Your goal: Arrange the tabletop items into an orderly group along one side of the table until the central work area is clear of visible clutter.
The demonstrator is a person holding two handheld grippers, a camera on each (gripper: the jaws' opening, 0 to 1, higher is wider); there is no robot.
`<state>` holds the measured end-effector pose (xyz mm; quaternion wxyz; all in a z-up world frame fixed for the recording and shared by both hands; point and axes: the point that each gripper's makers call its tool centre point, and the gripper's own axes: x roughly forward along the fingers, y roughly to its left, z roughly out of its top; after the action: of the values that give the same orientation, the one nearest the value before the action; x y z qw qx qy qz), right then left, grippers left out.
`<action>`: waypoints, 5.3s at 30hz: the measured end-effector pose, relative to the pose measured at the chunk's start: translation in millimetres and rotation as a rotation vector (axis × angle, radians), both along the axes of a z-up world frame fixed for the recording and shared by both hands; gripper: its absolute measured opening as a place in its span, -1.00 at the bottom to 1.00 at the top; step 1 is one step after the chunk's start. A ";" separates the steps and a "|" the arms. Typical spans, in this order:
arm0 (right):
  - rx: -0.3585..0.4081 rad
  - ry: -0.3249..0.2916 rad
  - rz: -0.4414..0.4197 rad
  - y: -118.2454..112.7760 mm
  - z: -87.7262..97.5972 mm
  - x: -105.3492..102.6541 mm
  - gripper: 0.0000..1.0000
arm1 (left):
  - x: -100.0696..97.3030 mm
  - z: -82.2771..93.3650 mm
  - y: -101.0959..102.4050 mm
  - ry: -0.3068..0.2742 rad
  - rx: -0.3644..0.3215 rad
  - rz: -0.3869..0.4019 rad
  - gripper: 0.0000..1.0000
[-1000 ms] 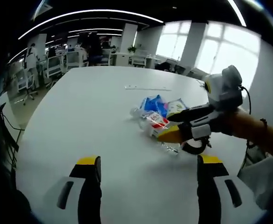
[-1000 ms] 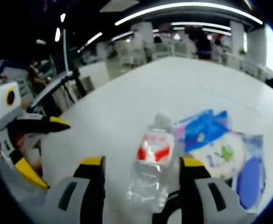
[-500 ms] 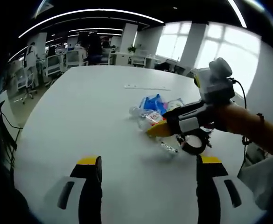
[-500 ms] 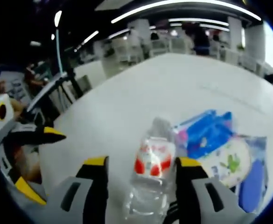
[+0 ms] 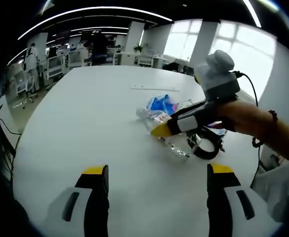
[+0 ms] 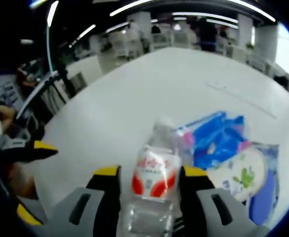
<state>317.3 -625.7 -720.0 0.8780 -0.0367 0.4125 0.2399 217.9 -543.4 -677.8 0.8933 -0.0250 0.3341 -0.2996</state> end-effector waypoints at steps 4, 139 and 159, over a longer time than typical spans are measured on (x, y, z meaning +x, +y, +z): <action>-0.026 0.023 -0.016 -3.2 -1.9 1.7 -0.21 | -0.3 -0.7 -0.8 0.003 0.001 -0.004 0.58; 0.210 -0.461 0.232 13.8 53.5 -56.8 -0.31 | 78.3 74.0 -59.3 -0.209 -0.259 -0.141 -0.56; 0.165 -0.483 0.117 5.0 57.5 -51.4 -0.30 | 50.1 105.4 -85.7 -0.396 -0.137 -0.392 -0.61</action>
<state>265.9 -620.7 -662.5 0.9357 -0.0453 0.1671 0.3075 268.1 -629.1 -572.4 0.8625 0.0389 0.1308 -0.4874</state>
